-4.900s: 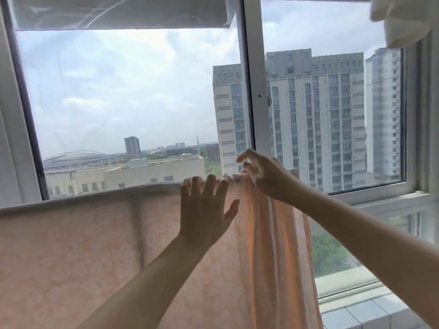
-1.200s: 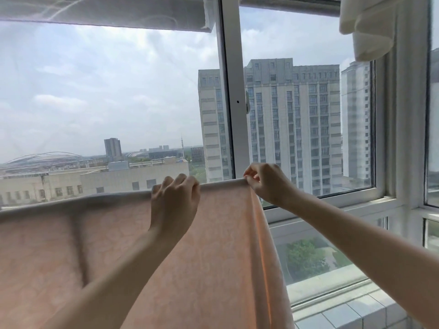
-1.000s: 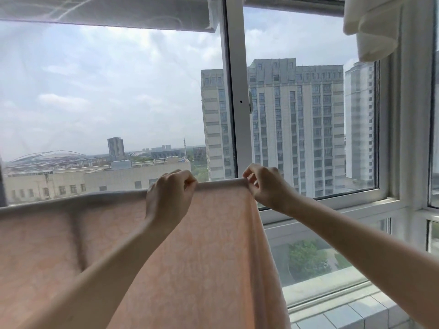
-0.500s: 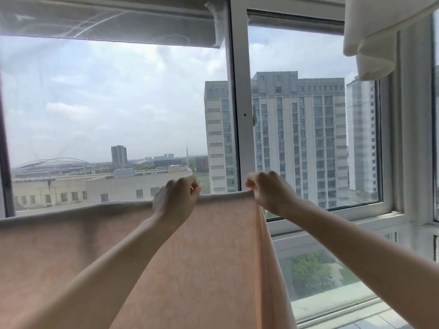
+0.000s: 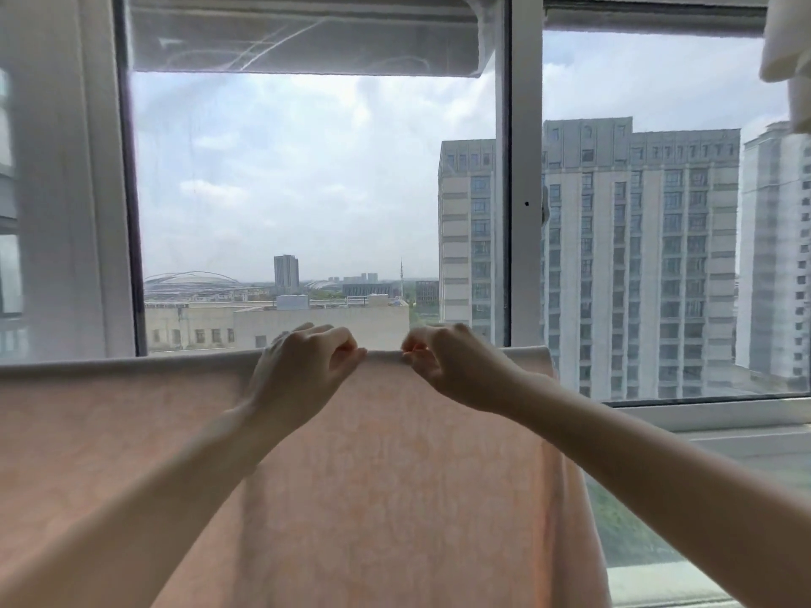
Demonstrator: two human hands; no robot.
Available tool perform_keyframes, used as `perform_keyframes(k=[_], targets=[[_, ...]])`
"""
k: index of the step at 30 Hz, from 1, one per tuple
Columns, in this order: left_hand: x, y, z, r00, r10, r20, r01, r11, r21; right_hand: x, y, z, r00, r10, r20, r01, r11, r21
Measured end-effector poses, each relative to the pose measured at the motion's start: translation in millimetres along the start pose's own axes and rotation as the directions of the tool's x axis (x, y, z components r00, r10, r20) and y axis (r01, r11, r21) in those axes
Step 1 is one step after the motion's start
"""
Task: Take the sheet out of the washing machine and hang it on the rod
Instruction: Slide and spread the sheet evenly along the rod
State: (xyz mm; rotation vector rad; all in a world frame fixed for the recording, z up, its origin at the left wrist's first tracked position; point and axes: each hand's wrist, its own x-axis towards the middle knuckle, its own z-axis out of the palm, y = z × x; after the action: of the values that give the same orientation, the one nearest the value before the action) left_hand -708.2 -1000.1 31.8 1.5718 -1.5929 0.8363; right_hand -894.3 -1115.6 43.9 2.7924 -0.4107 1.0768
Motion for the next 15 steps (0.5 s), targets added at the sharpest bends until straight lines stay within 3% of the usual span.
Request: perform_keyframes(k=[6, 15], targets=[[-25, -33, -32, 0.991, -0.133, 0.021, 0.135, 0.981, -0.138, 16, -27, 15, 0.996, -0.057, -0.063, 0.059, 0.997, 0.041], [-58, -68, -69, 0.958, -0.284, -0.034, 0.281, 0.958, -0.064, 30, -56, 36, 0.984, -0.062, -0.167, 0.079, 0.992, 0.098]])
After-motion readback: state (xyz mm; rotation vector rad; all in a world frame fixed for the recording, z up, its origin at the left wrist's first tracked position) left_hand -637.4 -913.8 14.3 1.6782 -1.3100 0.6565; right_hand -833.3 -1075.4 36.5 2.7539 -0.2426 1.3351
